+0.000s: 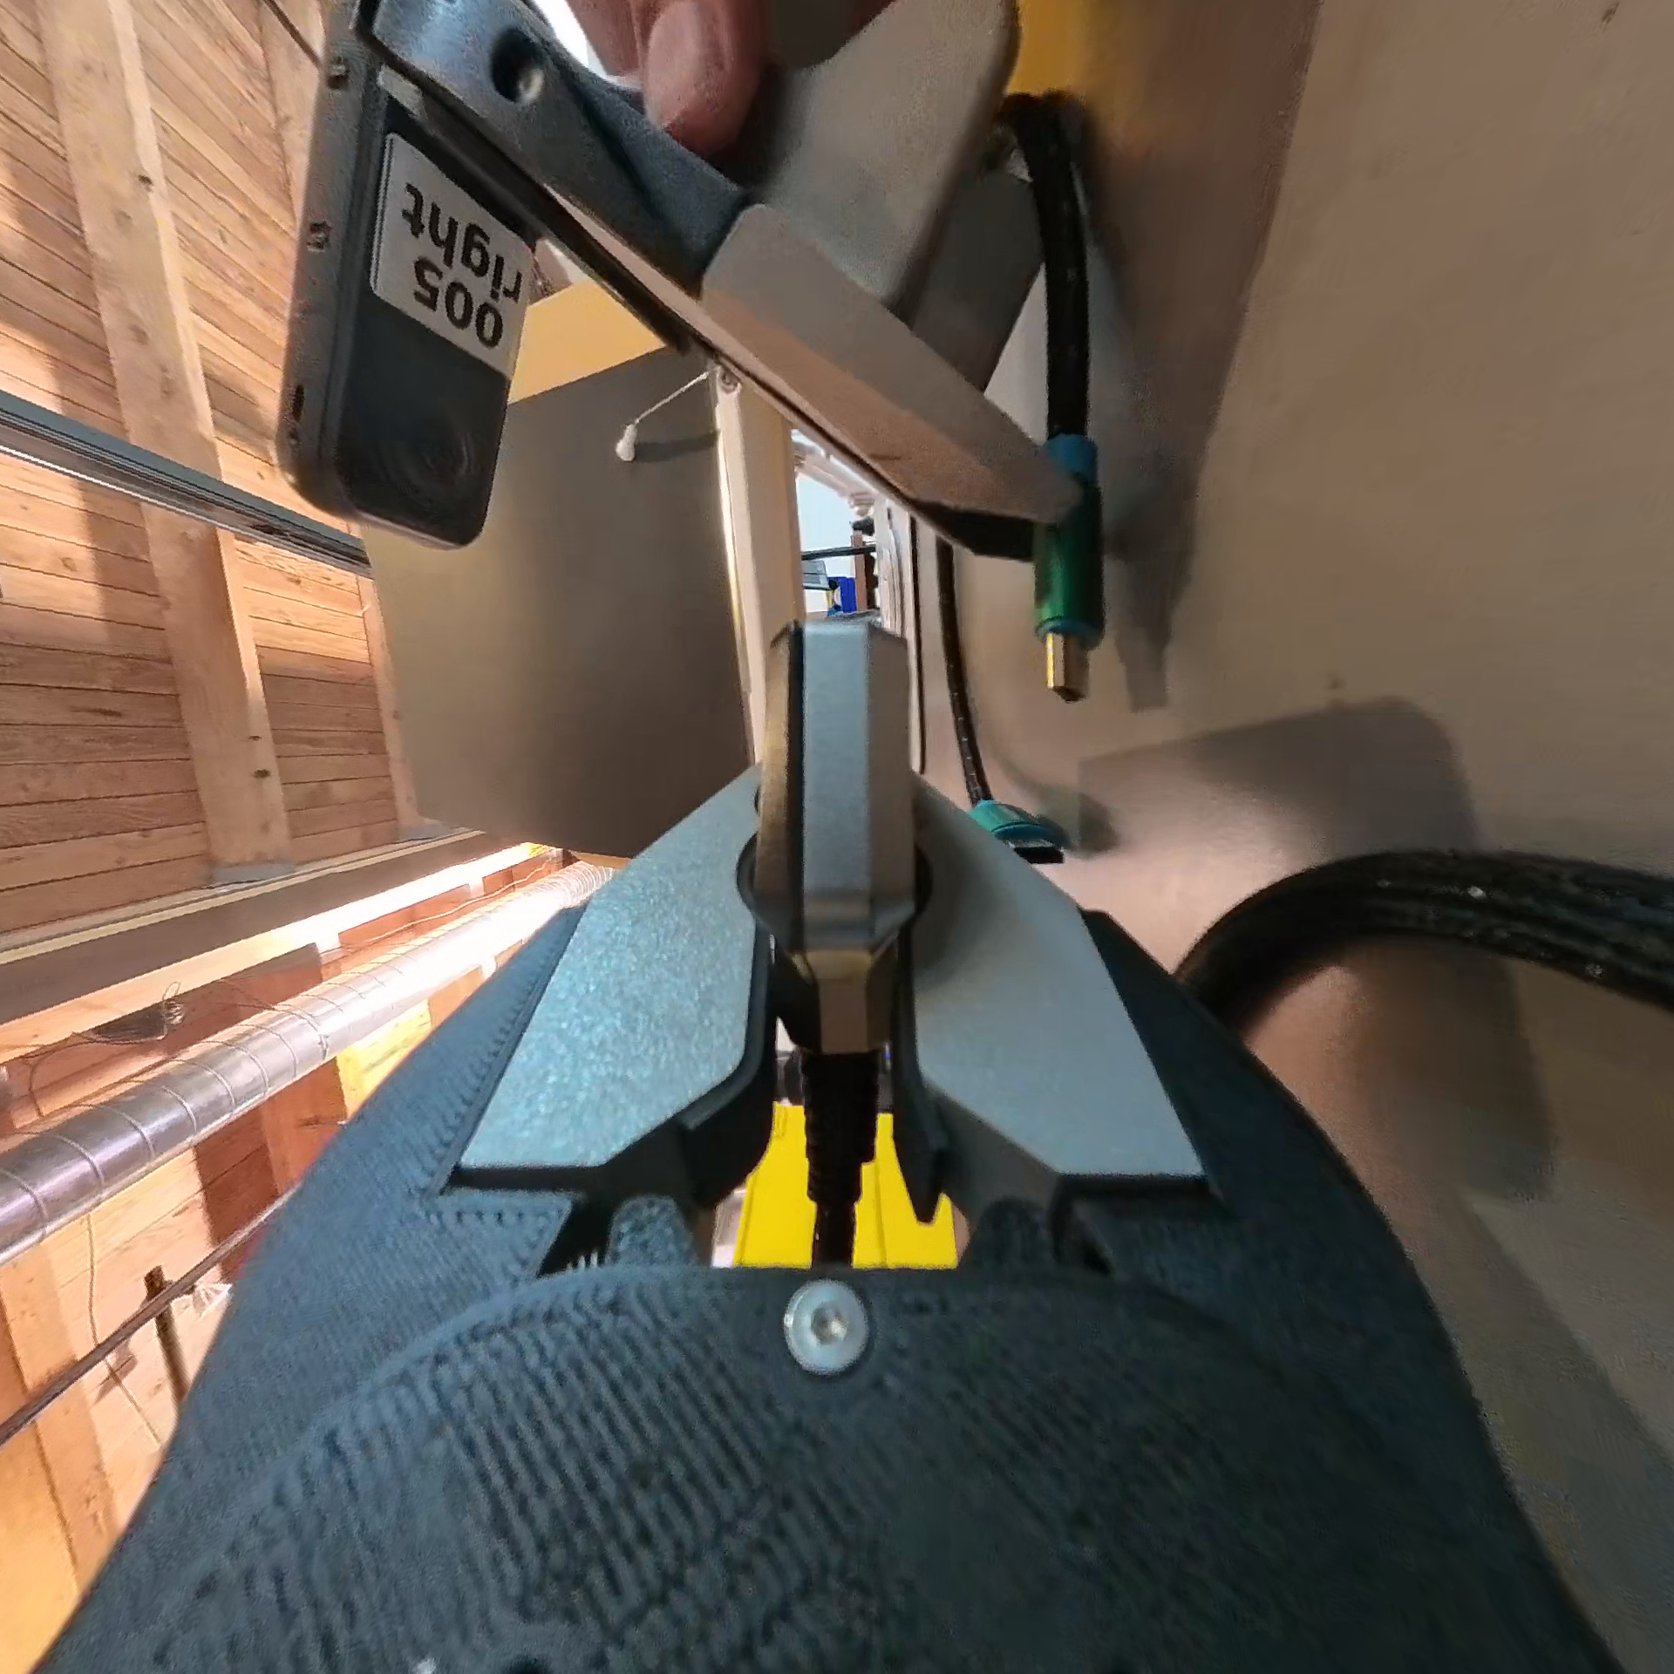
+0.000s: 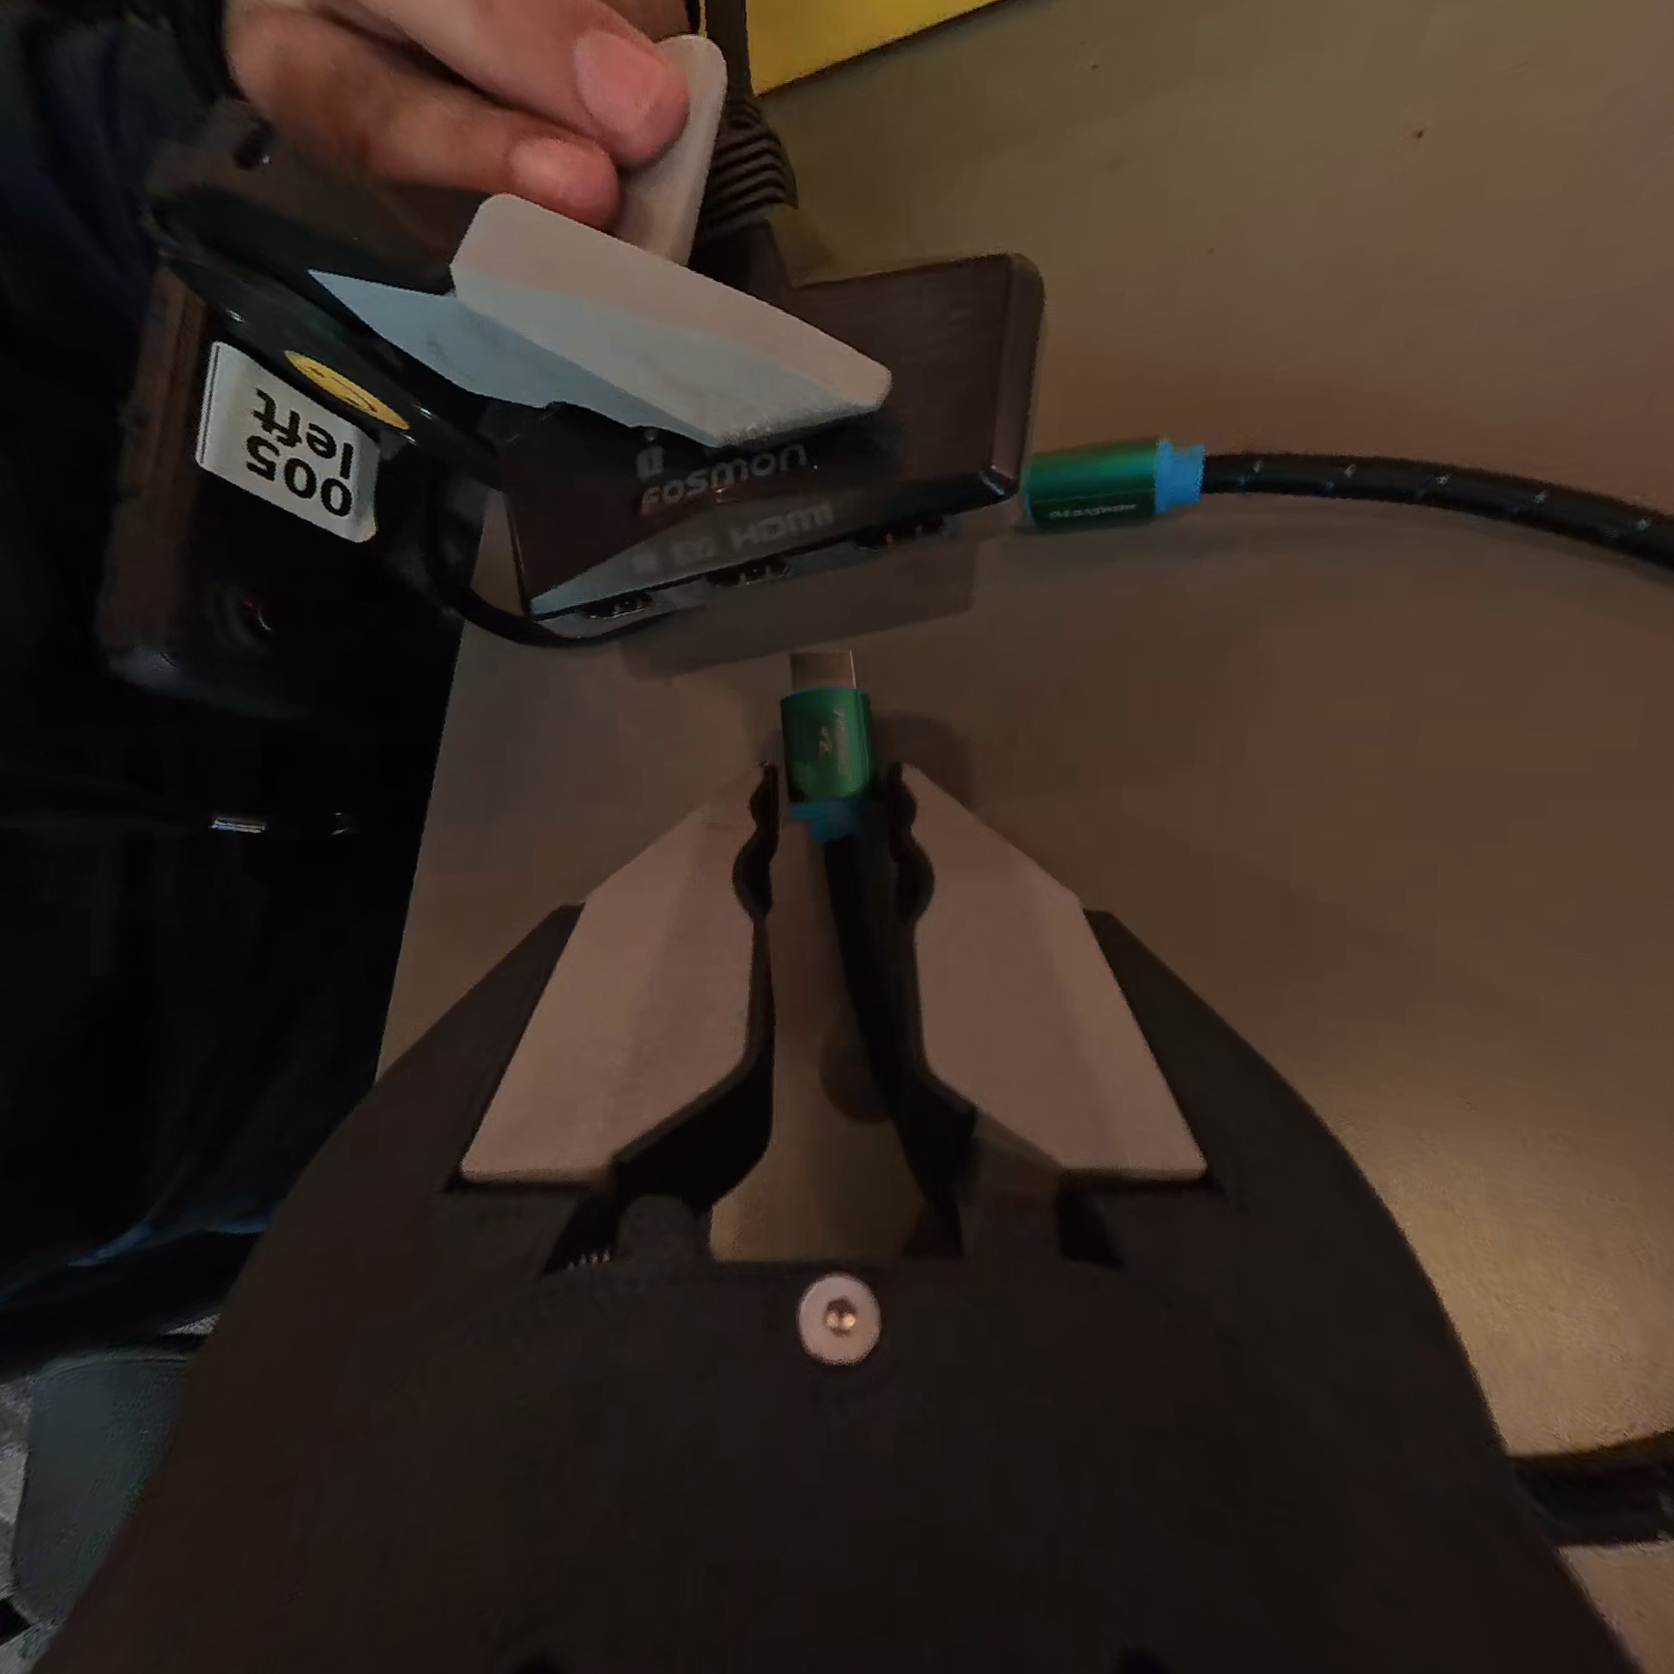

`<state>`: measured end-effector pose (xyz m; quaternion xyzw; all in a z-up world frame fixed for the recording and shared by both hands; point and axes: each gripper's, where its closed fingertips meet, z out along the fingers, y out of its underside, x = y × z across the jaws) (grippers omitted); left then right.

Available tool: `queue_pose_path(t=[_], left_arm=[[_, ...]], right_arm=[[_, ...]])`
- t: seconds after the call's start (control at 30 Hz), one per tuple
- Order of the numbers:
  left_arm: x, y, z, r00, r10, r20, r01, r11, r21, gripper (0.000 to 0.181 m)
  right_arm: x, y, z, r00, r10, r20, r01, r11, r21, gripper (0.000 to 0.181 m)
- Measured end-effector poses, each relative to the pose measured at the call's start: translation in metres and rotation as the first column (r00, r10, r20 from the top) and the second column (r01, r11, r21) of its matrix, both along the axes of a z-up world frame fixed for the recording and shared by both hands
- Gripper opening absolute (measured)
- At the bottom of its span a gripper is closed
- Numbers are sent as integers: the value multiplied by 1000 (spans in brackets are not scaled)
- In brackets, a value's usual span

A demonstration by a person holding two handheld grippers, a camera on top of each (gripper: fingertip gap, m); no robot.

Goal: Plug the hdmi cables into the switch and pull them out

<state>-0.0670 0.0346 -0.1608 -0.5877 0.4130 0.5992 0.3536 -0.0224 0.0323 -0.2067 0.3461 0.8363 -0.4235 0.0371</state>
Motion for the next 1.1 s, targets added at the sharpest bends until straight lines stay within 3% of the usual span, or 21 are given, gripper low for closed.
queue_pose_path(t=[0.3,0.5,0.63,1.1], left_arm=[[-2,0,-4,1000,4,21,-4,1000,-19,20],[-9,0,-11,999,44,-11,-45,998,-53,20],[-15,1,-11,997,81,-1,-81,995,-55,20],[-5,3,-13,999,29,22,-28,998,-53,20]], right_arm=[[3,-7,-1,999,12,-35,-12,1000,8,18],[-10,12,8,951,-17,-310,110,952,284,18],[-12,8,18,904,19,-428,149,923,356,17],[-5,6,16,902,93,-421,96,908,408,17]])
